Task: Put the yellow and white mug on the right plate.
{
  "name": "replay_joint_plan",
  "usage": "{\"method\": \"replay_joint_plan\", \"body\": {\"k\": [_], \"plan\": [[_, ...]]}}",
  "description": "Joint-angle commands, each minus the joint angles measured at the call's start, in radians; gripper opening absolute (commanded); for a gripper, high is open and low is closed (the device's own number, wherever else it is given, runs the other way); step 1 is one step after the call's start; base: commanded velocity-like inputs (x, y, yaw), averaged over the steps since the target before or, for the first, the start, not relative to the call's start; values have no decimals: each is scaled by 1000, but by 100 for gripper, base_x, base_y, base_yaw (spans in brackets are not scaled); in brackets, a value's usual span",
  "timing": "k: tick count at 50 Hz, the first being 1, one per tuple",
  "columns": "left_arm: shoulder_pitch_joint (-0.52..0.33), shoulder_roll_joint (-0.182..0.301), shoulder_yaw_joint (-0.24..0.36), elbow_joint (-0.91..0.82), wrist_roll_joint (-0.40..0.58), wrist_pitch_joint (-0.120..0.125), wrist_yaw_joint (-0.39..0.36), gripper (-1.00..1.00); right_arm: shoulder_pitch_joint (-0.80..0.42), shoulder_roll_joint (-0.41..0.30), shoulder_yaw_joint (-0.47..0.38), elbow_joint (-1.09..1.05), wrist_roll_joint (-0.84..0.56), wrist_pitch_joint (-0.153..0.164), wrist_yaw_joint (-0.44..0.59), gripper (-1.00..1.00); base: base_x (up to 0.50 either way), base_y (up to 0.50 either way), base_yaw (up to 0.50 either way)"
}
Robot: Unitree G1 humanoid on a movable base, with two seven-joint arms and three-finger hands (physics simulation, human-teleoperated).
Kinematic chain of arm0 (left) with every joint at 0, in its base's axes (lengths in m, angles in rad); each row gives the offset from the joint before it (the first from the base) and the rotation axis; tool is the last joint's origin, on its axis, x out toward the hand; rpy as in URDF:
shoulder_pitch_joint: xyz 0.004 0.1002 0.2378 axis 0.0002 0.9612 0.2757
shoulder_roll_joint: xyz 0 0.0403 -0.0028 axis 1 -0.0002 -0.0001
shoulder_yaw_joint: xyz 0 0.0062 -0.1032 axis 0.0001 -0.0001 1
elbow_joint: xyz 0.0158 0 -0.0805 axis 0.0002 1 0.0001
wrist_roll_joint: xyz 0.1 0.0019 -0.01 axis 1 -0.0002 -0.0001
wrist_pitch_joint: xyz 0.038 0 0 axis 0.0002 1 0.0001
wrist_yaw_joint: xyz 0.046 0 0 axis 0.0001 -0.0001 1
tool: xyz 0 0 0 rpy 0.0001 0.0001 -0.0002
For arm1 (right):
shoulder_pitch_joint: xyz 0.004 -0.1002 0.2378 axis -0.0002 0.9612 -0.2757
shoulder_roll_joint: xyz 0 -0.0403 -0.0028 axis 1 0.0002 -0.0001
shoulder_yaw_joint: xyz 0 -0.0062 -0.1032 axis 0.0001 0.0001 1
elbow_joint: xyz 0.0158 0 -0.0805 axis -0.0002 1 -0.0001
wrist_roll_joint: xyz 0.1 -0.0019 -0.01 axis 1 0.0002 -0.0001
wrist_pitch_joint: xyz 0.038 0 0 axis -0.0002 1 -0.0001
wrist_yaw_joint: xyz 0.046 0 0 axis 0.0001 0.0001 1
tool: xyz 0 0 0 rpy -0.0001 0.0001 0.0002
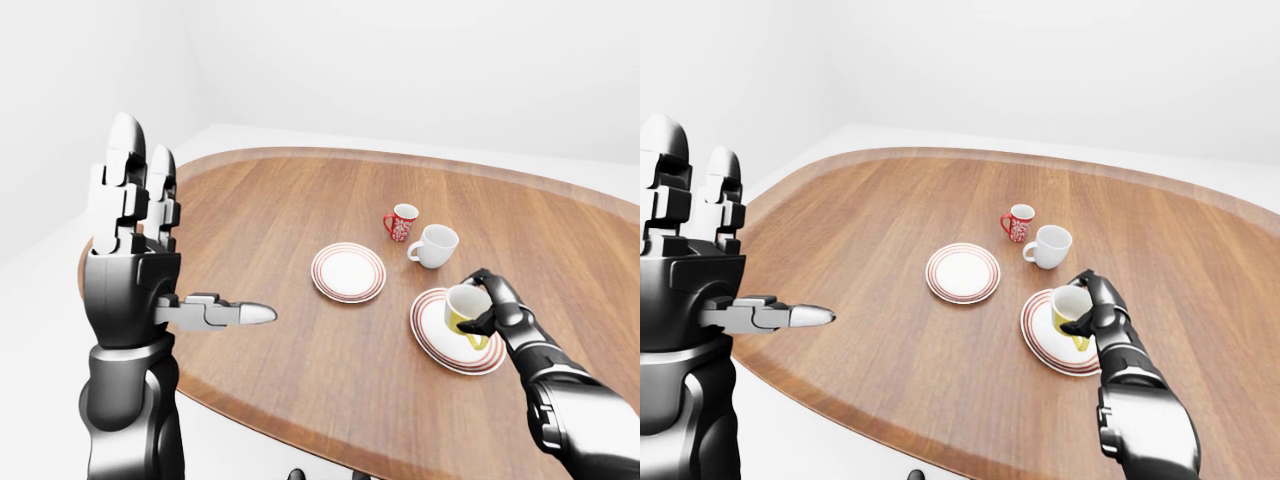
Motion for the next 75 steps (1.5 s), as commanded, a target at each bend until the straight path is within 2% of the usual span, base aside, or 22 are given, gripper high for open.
{"method": "replay_joint_plan", "body": {"k": [1, 8, 17, 24, 49, 50, 51, 55, 75], "plan": [[1, -1, -1, 4, 3, 0, -2, 100, 7, -1, -7, -3, 21, 0, -12, -100, 0, 0, 0], [1, -1, -2, 7, 5, 0, -3, 100, 11, 0, -8, 0, 23, 0, -15, -100, 0, 0, 0], [6, -4, -8, 12, 9, 0, -4, 100, -5, -1, -18, -3, 51, 3, 33, -100, 0, 0, 0], [5, -5, -7, 6, 9, 0, -3, 100, -4, -5, -17, -2, 52, 21, 36, -100, 0, 0, 0], [9, -7, -14, 12, 15, 0, -4, 100, 1, -3, -26, 0, 66, 26, 36, -100, 0, 0, 0], [9, -7, -14, 13, 16, 0, -4, 100, 1, -3, -27, 0, 69, 28, 40, -74, 0, 0, 0], [10, -8, -15, 15, 16, 0, -4, 100, -2, -2, -32, -1, 77, 35, 43, 100, 0, 0, 0], [10, -8, -14, 7, 15, 0, -4, 100, -4, -3, -29, -2, 82, 48, 60, 100, 0, 0, 0], [11, -8, -14, 9, 16, 0, -4, 100, 6, -9, -26, -3, 84, 49, 61, 100, 0, 0, 0]]}}
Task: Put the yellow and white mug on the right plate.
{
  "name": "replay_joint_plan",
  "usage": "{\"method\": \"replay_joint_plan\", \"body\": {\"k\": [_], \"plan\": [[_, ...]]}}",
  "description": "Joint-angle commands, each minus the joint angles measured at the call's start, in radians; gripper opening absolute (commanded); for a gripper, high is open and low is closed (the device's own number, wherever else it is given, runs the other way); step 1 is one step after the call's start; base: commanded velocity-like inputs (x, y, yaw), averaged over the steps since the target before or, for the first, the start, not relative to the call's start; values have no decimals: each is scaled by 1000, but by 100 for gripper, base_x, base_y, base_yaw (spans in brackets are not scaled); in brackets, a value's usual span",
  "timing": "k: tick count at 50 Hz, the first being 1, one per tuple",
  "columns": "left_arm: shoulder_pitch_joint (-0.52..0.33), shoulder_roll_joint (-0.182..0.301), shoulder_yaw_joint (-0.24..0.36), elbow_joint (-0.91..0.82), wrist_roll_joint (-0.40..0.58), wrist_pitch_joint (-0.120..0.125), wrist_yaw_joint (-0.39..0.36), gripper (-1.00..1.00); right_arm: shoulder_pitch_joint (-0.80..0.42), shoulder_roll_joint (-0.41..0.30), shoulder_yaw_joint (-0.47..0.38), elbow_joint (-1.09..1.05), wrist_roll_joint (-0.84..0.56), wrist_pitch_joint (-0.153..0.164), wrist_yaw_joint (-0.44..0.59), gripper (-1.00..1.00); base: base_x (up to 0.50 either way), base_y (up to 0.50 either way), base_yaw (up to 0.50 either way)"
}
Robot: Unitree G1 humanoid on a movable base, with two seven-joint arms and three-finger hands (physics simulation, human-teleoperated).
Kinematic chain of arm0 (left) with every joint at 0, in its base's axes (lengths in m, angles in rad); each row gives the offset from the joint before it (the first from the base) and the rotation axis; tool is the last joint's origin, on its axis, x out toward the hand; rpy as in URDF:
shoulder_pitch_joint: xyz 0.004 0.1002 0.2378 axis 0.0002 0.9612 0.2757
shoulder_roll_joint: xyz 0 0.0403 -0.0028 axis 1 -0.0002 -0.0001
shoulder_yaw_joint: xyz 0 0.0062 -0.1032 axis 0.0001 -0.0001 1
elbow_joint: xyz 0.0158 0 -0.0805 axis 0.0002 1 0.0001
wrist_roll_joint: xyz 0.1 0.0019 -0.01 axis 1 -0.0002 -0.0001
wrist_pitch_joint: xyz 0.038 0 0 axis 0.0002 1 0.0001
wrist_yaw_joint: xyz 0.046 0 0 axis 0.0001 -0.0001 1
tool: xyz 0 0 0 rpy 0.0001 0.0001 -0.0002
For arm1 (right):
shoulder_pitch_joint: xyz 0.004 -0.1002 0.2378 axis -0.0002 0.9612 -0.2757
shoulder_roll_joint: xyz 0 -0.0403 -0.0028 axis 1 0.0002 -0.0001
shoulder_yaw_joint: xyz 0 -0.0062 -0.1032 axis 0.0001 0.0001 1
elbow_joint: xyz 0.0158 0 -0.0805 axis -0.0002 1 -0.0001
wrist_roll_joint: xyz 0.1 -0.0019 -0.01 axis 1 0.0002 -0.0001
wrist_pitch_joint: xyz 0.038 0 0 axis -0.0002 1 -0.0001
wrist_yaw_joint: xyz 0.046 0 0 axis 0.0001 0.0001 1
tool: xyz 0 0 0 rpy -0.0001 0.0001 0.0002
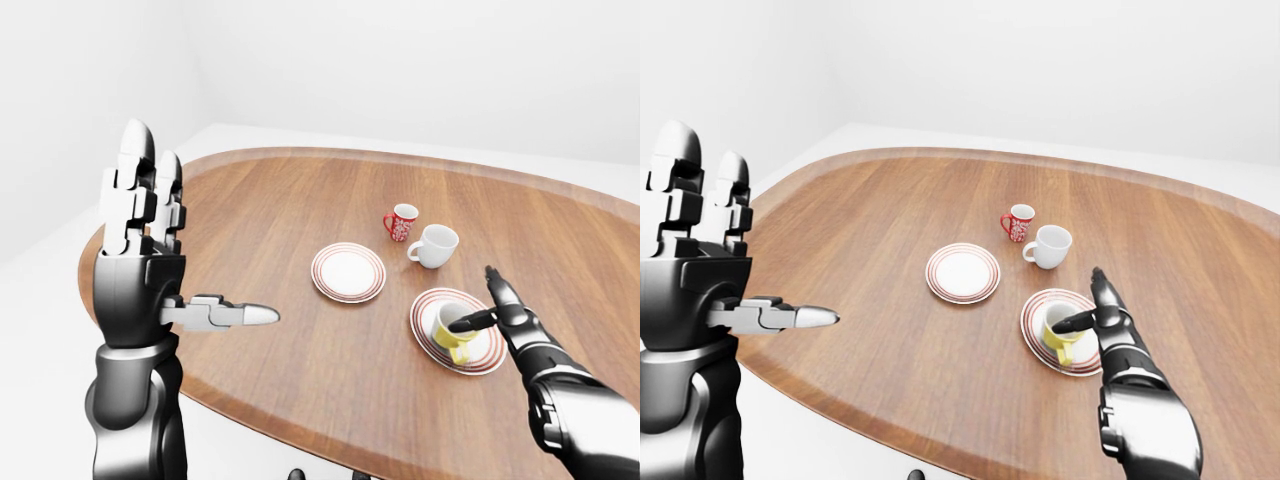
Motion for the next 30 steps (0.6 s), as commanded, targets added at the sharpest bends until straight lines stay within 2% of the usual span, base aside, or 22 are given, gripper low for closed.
{"method": "replay_joint_plan", "body": {"k": [1, 6, 10, 13, 16, 17, 20, 25, 30], "plan": [[2, 0, -1, 0, 2, 0, 0, 100, 3, -4, -1, -2, 8, 3, 10, 100, 0, 0, 0], [3, -1, -3, -2, 3, 0, -1, 100, -14, -16, -6, -15, 30, 0, 60, 100, 0, 0, 0], [2, -2, -4, -5, 4, 0, 0, 100, -38, -30, 0, -45, 58, -17, 131, 100, 0, 0, 0], [2, -2, -4, -2, 4, 0, -1, 100, -49, -39, 2, -84, 83, -12, 181, 100, 0, 0, 0], [-1, -1, 0, 1, 2, 0, -1, 100, -44, -48, -1, -168, 112, 11, 238, 100, 0, 0, 0], [-1, -1, 0, 0, 1, 0, -1, 100, -37, -50, -4, -207, 121, 31, 258, 100, 0, 0, 0], [-4, 0, 0, -8, 0, 0, 0, 100, 15, -50, -24, -444, 148, 131, 332, 100, 0, 0, 0], [-4, 1, -2, -5, 0, 0, 0, 100, 117, -28, -78, -873, 149, 131, 431, 100, 0, 0, 0], [-7, 2, 3, -14, -3, 0, 0, 99, 155, -10, -118, -1123, 144, 131, 491, 100, 0, 0, 0]]}}
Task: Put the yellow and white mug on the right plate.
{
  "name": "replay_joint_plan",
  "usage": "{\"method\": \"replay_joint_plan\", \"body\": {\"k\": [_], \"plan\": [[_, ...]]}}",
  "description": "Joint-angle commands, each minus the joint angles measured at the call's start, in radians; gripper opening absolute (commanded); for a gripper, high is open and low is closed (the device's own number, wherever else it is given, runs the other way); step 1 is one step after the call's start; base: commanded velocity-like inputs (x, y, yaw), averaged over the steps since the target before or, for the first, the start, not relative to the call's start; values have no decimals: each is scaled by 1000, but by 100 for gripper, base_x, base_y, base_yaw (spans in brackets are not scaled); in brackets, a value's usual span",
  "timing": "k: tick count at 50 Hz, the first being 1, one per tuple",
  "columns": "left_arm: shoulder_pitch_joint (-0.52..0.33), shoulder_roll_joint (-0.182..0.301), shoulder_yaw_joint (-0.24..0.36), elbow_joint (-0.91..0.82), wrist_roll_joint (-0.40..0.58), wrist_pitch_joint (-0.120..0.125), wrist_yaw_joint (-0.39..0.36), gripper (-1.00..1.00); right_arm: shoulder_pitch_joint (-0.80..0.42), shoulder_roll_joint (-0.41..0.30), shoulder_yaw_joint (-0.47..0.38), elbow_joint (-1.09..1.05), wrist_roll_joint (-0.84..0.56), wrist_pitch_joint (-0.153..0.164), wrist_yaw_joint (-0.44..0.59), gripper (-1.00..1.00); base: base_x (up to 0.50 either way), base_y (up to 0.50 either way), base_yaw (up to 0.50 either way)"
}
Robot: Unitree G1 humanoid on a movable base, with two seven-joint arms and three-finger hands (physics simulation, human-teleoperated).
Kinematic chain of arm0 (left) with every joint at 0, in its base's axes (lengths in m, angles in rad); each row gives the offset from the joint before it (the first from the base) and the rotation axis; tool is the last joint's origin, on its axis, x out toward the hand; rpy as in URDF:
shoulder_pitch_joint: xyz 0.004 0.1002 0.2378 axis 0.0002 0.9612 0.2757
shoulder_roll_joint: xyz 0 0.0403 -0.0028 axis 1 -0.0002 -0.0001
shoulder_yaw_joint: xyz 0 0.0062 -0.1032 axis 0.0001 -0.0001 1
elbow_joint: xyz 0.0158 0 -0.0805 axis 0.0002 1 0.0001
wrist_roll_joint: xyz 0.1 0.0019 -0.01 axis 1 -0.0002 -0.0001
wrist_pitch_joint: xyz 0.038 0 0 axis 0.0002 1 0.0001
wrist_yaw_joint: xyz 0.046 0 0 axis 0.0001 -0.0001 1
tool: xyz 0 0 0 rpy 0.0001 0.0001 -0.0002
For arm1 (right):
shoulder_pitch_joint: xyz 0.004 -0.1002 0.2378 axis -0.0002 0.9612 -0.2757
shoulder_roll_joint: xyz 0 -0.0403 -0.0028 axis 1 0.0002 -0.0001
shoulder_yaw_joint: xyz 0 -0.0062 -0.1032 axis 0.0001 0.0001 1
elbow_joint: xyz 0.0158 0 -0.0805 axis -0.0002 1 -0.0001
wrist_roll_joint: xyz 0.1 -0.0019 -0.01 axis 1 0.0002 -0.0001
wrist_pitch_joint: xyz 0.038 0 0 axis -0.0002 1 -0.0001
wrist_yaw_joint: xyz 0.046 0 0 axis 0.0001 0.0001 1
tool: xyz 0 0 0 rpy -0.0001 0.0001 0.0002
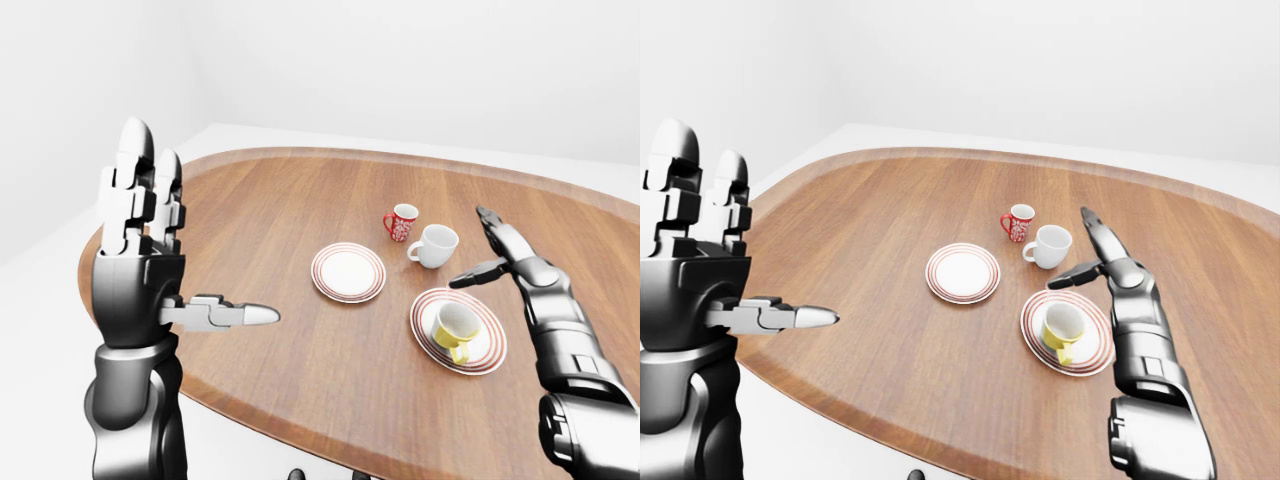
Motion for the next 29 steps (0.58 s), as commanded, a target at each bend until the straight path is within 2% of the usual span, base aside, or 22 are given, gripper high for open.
{"method": "replay_joint_plan", "body": {"k": [1, 13, 22, 25, 26, 27, 29], "plan": [[-3, 2, 4, -13, -4, 0, 0, 100, 104, 22, -78, -624, 27, 0, 179, 100, 0, 0, 0], [-22, 7, 11, -105, -24, 0, 0, 100, 114, 49, -104, -958, 51, 0, 221, 100, 0, 0, 0], [-90, 20, 49, -275, -82, 0, 11, 100, 76, 61, -127, -1268, 115, 0, 221, 100, 0, 0, 0], [-121, 54, 76, -286, -167, 0, 63, 100, 45, 61, -134, -1372, 155, 0, 205, 100, 0, 0, 0], [-135, 84, 90, -286, -236, 0, 108, 100, 39, 60, -133, -1419, 168, 0, 204, 100, 0, 0, 0], [-143, 126, 104, -286, -326, 0, 173, 100, 35, 62, -133, -1451, 181, 0, 199, 100, 0, 0, 0], [-153, 262, 143, -286, -608, 0, 381, 100, 16, 72, -140, -1523, 213, 0, 186, 100, 0, 0, 0]]}}
